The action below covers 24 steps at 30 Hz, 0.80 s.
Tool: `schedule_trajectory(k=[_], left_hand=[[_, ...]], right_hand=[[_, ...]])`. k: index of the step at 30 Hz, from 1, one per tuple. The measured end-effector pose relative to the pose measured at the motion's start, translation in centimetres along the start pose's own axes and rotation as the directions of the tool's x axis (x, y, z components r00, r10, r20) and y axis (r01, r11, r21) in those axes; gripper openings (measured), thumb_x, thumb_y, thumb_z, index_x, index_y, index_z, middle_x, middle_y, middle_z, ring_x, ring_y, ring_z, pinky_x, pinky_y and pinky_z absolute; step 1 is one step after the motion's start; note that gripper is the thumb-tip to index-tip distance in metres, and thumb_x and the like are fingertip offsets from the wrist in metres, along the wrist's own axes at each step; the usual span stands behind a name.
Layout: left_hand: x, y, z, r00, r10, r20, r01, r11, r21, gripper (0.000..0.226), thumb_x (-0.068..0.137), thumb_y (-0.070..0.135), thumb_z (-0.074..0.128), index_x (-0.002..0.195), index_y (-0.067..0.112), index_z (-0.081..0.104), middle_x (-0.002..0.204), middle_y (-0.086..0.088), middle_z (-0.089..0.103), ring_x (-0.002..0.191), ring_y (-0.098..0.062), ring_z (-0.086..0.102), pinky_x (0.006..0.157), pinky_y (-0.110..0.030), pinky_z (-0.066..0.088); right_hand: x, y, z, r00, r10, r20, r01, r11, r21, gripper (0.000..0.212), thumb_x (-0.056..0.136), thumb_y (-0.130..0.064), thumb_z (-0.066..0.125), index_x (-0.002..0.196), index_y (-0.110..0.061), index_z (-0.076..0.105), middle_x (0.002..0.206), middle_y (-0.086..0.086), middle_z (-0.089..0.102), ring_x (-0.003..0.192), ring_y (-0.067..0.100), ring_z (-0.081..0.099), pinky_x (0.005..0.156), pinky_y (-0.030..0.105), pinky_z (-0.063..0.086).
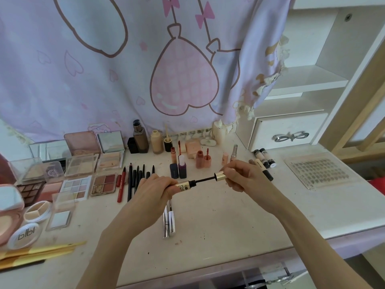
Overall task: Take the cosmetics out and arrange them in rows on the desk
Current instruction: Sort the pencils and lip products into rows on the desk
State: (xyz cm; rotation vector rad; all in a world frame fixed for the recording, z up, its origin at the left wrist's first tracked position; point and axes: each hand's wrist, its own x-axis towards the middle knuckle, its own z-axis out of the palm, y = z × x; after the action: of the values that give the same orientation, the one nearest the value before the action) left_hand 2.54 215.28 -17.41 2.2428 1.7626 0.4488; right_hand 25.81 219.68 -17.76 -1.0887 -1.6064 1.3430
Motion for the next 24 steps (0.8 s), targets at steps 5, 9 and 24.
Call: schedule_trajectory(k=[5, 9, 24], left_hand=[[0.0, 0.3, 0.3, 1.000, -0.008, -0.005, 0.008, 1.000, -0.013, 0.032, 0.097, 0.036, 0.030, 0.118, 0.025, 0.051, 0.076, 0.021, 0.041, 0.073, 0.002, 0.034, 0.072, -0.014, 0.026], [-0.1, 0.3, 0.3, 1.000, -0.023, -0.006, 0.022, 0.999, -0.033, 0.029, 0.098, 0.034, 0.030, 0.114, 0.024, 0.052, 0.074, 0.017, 0.044, 0.071, 0.000, 0.035, 0.068, -0.011, 0.028], [-1.2, -1.6, 0.0, 0.983, -0.184, -0.015, 0.181, 0.976, -0.121, 0.024, 0.098, 0.028, 0.035, 0.110, 0.019, 0.055, 0.081, 0.006, 0.053, 0.065, -0.005, 0.042, 0.056, -0.014, 0.035]], right_hand=[[0.5, 0.6, 0.7, 0.990, 0.051, -0.133, -0.049, 0.999, 0.018, 0.029, 0.096, -0.026, 0.047, 0.083, -0.001, 0.056, 0.048, -0.015, 0.034, 0.044, 0.004, 0.028, 0.046, 0.014, 0.028], [0.5, 0.9, 1.2, 0.981, 0.050, -0.188, -0.044, 0.998, 0.036, 0.027, 0.097, -0.023, 0.045, 0.082, -0.003, 0.056, 0.048, -0.012, 0.036, 0.045, 0.007, 0.031, 0.045, 0.014, 0.029], [0.2, 0.7, 0.2, 0.936, 0.137, -0.325, -0.081, 0.980, 0.180, 0.033, 0.096, -0.024, 0.050, 0.066, -0.012, 0.043, 0.045, -0.013, 0.033, 0.042, 0.007, 0.027, 0.043, 0.016, 0.027]])
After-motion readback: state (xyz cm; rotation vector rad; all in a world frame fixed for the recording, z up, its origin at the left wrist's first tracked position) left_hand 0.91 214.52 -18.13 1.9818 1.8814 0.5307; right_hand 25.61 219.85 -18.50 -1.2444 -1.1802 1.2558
